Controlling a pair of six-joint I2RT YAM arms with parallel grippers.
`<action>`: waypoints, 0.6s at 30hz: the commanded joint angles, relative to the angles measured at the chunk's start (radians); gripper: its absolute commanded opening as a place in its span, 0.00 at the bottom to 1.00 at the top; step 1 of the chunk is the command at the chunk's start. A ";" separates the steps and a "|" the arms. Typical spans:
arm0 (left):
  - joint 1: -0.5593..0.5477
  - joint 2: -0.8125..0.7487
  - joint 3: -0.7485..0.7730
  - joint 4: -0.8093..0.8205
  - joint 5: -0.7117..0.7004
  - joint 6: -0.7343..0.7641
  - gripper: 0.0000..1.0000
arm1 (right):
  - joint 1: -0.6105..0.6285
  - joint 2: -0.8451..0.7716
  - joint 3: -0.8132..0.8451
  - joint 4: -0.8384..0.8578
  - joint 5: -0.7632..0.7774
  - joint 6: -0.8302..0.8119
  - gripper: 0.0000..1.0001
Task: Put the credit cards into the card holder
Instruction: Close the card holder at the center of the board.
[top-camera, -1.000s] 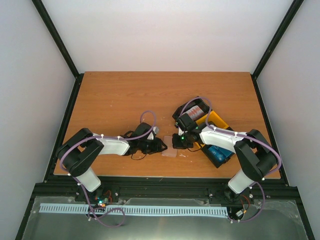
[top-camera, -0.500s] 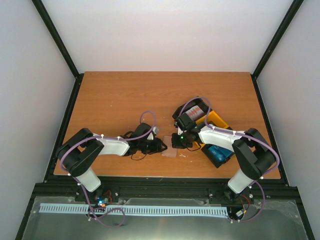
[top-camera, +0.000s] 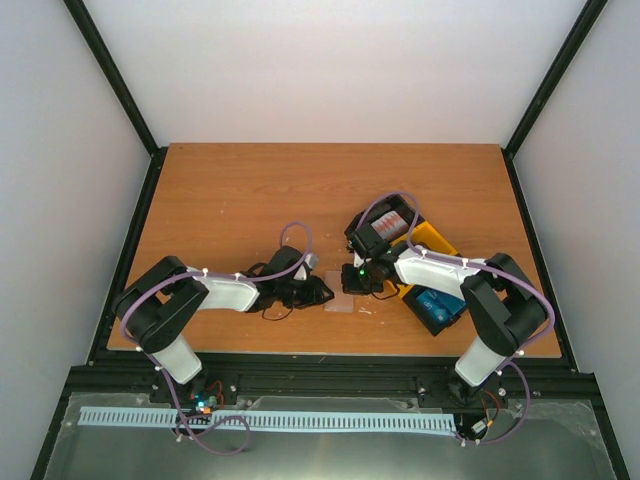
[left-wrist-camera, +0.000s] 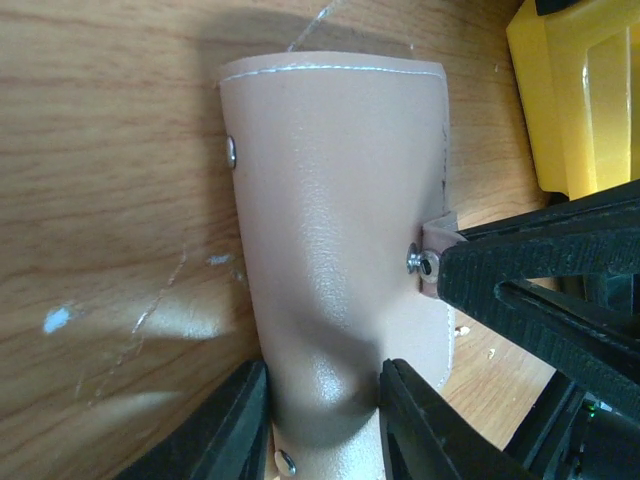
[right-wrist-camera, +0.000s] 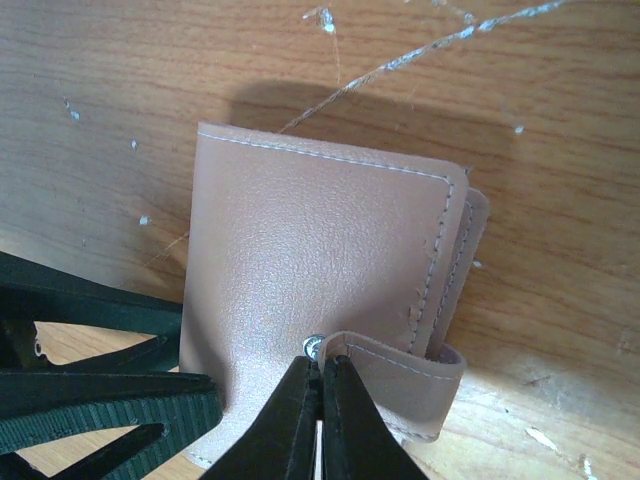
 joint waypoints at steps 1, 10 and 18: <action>-0.005 0.071 -0.049 -0.137 -0.051 0.009 0.32 | -0.003 0.011 0.021 0.009 0.024 0.014 0.04; -0.005 0.075 -0.059 -0.129 -0.054 0.010 0.32 | -0.003 0.027 0.029 0.012 -0.006 -0.010 0.07; -0.004 0.070 -0.062 -0.128 -0.054 0.009 0.32 | -0.003 0.029 0.032 0.014 -0.022 -0.011 0.16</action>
